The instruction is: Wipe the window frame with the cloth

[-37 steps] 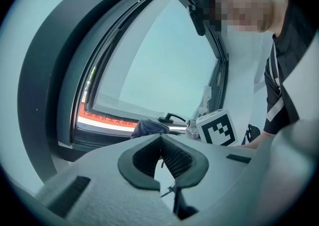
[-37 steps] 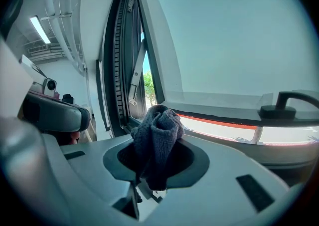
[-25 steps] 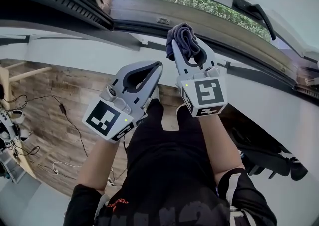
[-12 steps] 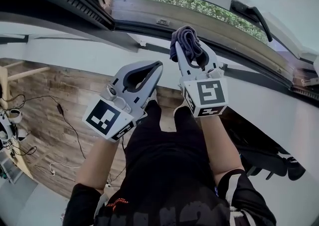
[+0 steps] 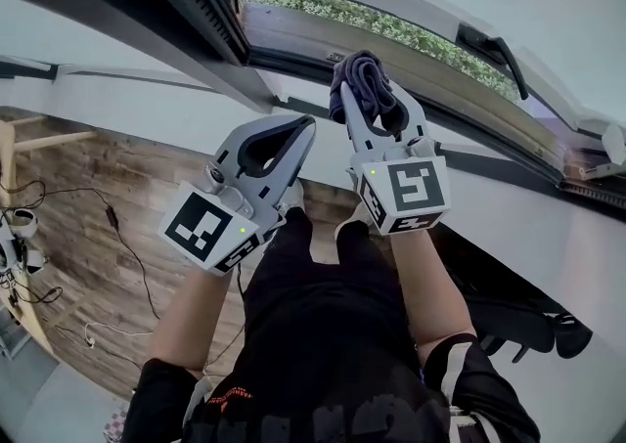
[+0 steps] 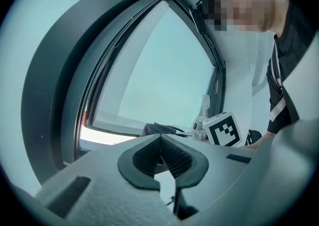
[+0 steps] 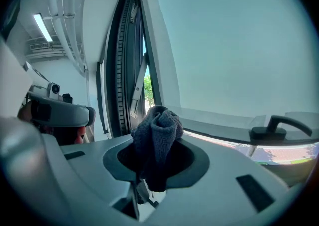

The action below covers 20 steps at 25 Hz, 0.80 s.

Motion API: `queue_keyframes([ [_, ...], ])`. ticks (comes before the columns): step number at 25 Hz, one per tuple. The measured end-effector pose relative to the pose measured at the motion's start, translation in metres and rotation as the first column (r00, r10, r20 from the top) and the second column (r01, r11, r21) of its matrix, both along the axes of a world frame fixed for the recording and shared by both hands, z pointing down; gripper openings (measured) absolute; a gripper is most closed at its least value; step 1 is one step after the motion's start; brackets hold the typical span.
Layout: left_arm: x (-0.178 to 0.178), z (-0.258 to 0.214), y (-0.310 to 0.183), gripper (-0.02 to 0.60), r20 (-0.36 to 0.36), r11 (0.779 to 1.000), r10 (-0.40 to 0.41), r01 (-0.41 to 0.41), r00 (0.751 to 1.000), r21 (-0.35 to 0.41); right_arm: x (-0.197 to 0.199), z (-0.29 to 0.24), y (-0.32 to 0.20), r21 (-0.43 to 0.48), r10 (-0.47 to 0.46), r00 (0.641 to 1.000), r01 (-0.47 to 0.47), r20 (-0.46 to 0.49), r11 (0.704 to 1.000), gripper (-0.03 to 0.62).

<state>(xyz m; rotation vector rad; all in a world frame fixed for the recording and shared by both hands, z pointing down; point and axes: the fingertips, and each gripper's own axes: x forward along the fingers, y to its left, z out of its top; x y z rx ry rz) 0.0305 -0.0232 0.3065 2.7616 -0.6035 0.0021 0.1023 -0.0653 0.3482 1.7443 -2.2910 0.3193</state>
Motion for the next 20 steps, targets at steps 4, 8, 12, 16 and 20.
queue_keyframes([
  [4, -0.017, -0.018, -0.010, 0.018, -0.013, 0.999, -0.026, 0.027, 1.000, 0.032, -0.019, -0.029, -0.014, 0.051, -0.030, 1.000, 0.030, -0.005, 0.998, 0.103],
  [8, -0.032, -0.039, -0.021, 0.018, -0.019, 0.997, -0.048, 0.050, 0.999, 0.067, -0.038, -0.060, -0.031, 0.103, -0.061, 0.998, 0.061, -0.008, 0.993, 0.103],
  [12, -0.047, -0.058, -0.031, 0.018, -0.023, 0.992, -0.073, 0.075, 0.997, 0.103, -0.058, -0.096, -0.049, 0.171, -0.095, 0.995, 0.096, -0.013, 0.981, 0.103],
  [16, -0.063, -0.074, -0.042, 0.018, -0.028, 0.985, -0.103, 0.106, 0.994, 0.133, -0.077, -0.131, -0.067, 0.236, -0.128, 0.992, 0.129, -0.020, 0.963, 0.103],
  [20, -0.076, -0.084, -0.049, 0.018, -0.030, 0.979, -0.126, 0.129, 0.992, 0.155, -0.093, -0.153, -0.079, 0.278, -0.154, 0.988, 0.155, -0.024, 0.948, 0.103],
])
